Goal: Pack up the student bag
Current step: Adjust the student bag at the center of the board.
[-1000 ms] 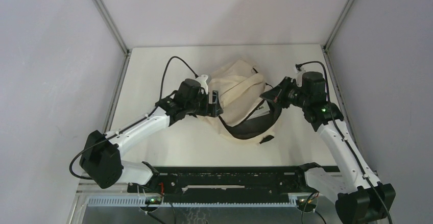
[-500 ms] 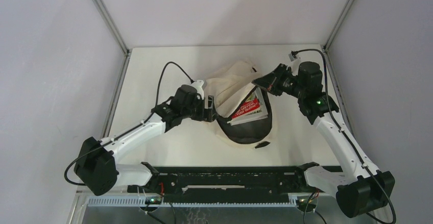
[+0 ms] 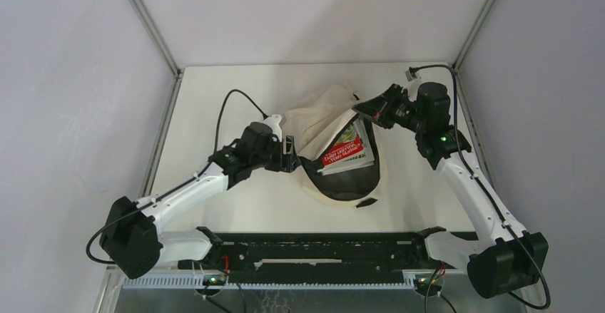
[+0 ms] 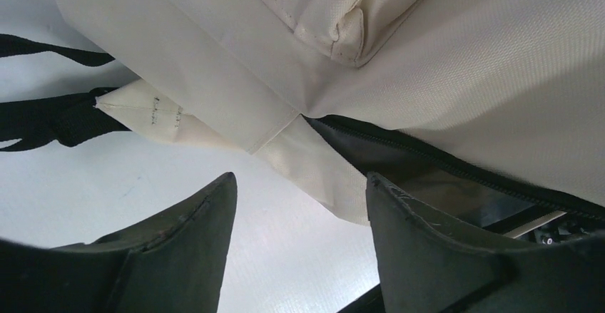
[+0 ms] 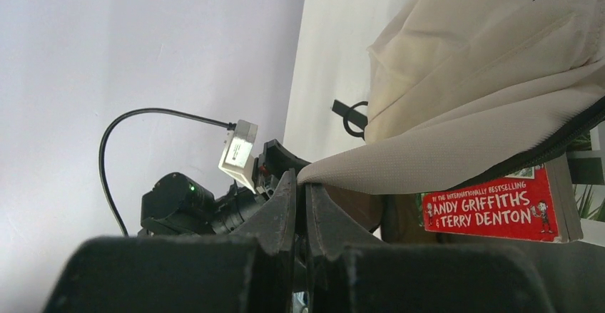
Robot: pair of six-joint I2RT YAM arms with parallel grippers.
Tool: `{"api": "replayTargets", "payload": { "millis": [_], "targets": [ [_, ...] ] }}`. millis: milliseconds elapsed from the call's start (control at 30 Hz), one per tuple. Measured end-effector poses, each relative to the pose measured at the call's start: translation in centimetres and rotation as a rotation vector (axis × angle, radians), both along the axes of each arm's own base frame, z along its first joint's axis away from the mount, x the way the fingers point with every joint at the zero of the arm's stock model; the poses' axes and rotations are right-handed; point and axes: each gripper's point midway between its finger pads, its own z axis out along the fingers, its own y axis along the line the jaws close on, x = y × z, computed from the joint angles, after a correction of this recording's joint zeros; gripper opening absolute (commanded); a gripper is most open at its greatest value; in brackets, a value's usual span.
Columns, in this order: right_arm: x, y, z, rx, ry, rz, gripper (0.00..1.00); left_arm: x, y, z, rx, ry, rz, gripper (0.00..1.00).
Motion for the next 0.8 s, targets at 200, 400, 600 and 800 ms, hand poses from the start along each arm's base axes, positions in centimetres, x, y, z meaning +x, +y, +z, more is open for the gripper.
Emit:
{"api": "replayTargets", "payload": {
  "millis": [200,400,600,800],
  "targets": [
    [0.7,-0.2,0.0,0.022,0.010,-0.014,0.00,0.3,-0.1,0.0,-0.009,-0.007,0.014,0.78],
    [1.0,0.0,0.2,0.039,0.007,-0.006,0.00,0.2,-1.5,-1.5,-0.059,0.067,0.057,0.70],
    [1.0,0.1,0.3,0.046,0.013,-0.004,0.00,-0.9,-3.0,-3.8,-0.047,0.142,0.046,0.24],
    [0.9,0.1,0.3,0.048,0.016,-0.001,0.00,-1.0,-2.1,-4.9,-0.033,0.152,0.076,0.00]
  ]
}}
